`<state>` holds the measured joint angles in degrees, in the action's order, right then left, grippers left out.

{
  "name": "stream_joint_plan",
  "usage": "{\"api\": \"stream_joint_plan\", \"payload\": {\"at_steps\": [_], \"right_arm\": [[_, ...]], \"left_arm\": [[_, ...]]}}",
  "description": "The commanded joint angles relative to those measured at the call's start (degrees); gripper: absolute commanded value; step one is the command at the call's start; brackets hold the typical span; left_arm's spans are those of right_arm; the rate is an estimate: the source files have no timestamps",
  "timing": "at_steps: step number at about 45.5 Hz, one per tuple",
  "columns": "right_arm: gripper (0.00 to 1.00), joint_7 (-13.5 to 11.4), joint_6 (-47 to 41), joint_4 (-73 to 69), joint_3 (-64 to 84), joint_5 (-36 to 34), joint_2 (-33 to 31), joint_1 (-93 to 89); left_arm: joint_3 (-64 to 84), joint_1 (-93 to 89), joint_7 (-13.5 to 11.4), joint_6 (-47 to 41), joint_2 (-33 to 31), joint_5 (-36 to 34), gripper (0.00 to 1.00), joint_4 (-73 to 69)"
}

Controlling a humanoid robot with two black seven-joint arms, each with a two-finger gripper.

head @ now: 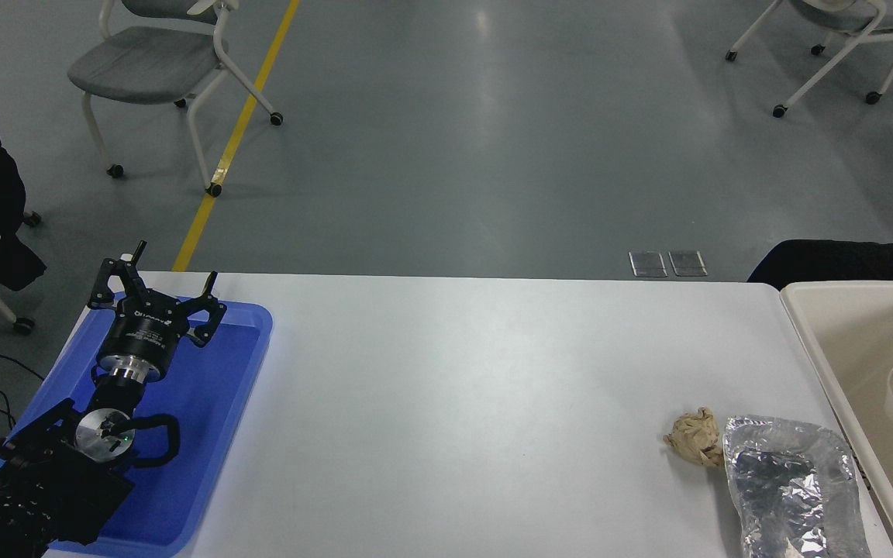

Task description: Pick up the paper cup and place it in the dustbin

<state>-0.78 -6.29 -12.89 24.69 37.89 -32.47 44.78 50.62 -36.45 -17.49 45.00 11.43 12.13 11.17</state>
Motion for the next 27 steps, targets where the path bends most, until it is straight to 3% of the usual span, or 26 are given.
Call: {"api": "stream_joint_plan", "payload": {"at_steps": [1, 8, 18, 27], "right_arm": [[1.0, -0.01, -0.48, -0.64, 0.27, -0.27, 0.3, 3.2], [1.0, -0.01, -1.18, -6.78, 1.85, 0.69, -1.71, 10.23], [1.0, -0.8, -8.8, -35.93, 16.15, 0.87, -13.05, 37.25], [1.0, -0.71, -18.75, -53.19, 30.32, 0.52, -10.87, 59.17]], "left_arm": [[0.0, -0.02, 0.0, 0.0, 0.0, 0.0, 1.0, -0.01], [0.0, -0.02, 0.0, 0.0, -0.09, 0.0, 1.0, -0.01], [0.0, -0.11, 0.0, 0.0, -0.09, 0.0, 1.0, 0.17], [0.0, -0.11, 0.0, 0.0, -0.09, 0.0, 1.0, -0.01]]}}
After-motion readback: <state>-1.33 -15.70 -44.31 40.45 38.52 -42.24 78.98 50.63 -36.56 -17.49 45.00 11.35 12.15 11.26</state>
